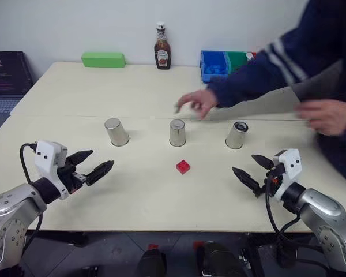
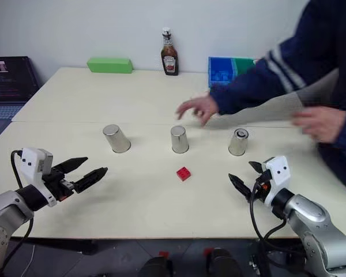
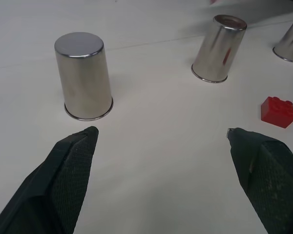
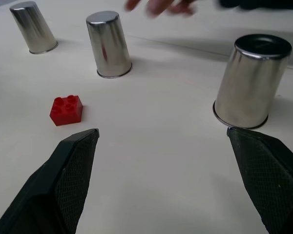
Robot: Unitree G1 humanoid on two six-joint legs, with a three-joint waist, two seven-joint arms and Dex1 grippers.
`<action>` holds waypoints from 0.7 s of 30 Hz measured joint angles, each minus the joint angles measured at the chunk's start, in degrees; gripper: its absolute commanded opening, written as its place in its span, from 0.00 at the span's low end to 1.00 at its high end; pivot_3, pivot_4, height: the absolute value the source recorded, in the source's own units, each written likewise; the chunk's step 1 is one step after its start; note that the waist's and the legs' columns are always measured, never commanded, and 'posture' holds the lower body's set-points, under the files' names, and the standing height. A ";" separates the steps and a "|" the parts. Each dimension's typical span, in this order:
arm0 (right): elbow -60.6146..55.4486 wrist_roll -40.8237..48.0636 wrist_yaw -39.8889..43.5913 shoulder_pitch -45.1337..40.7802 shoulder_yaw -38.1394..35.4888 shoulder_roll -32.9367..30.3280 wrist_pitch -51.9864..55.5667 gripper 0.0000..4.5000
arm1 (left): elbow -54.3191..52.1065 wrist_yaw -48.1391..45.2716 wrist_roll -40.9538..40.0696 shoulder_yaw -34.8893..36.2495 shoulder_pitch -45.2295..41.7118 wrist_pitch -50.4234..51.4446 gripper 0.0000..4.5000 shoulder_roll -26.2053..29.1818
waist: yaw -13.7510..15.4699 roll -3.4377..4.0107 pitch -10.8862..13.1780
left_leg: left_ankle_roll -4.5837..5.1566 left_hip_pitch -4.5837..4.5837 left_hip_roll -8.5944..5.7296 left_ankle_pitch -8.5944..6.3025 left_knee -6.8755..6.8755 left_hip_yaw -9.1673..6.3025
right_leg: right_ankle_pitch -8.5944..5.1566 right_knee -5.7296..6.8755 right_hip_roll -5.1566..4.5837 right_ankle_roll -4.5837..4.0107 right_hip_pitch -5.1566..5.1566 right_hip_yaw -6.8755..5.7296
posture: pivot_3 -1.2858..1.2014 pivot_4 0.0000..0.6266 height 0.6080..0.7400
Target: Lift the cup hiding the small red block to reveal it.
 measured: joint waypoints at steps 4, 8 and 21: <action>0.00 0.04 -0.14 -0.27 0.02 0.00 0.27 0.99 | 0.44 -0.02 0.16 0.00 -0.24 -0.08 1.00 0.05 | 0.00 0.00 0.00 | 0.00 -0.01 -0.01 0.00 -0.01 0.01 | 0.00 -0.02 0.00 0.00 0.00 0.01 | 0.52 0.24 1.00; 0.01 0.02 -0.16 -0.42 0.02 0.00 0.28 0.99 | 1.11 -0.02 0.33 0.00 -0.24 -0.21 1.00 0.05 | 0.00 0.00 0.00 | 0.00 -0.01 0.00 0.00 -0.01 0.00 | 0.00 -0.01 -0.01 0.00 0.00 0.00 | 0.52 0.24 1.00; 1.28 -1.05 0.39 -0.33 0.06 0.00 -0.97 0.99 | 1.69 -0.08 0.75 0.00 -0.21 -1.07 1.00 0.06 | 0.00 0.00 0.00 | 0.00 -0.01 -0.01 0.00 0.00 0.01 | 0.00 -0.01 -0.02 0.00 0.00 0.01 | 0.52 0.24 1.00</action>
